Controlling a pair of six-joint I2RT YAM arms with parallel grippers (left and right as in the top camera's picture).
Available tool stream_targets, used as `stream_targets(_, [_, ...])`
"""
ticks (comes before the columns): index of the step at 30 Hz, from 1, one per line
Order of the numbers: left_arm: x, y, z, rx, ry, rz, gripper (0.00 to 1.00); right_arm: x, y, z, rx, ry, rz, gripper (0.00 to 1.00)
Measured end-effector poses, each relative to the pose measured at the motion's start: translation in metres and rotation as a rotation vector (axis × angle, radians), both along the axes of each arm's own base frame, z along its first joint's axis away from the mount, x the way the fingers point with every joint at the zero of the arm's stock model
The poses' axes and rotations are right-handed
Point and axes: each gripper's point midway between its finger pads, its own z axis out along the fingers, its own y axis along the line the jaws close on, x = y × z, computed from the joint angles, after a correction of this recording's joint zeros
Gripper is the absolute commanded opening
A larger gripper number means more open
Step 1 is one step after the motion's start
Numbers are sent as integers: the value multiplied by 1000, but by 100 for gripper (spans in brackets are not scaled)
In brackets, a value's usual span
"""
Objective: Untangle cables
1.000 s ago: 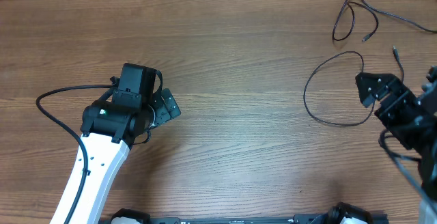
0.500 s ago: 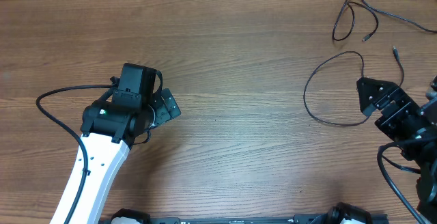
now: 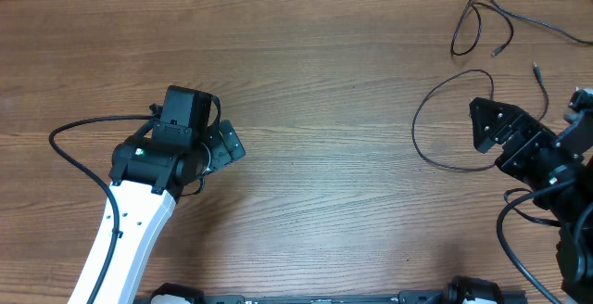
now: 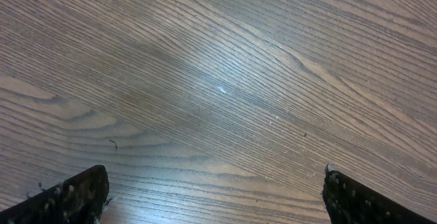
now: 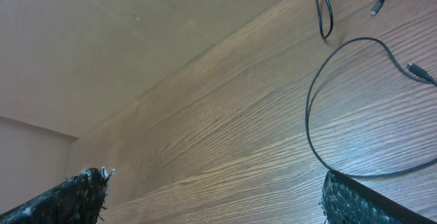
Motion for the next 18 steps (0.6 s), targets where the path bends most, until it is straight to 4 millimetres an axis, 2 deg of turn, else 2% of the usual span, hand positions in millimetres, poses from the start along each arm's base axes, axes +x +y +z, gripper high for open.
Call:
stream_targets(8, [0,0,0,0,0,0,99,-1,9,-1,-11,3,33,100])
stream_targets(14, [0,0,0,0,0,0,99,-8,12,-12,-3,58,40,100])
stream_targets(18, [0,0,0,0,0,0,100,-8,12,-12,-3,60,40,100])
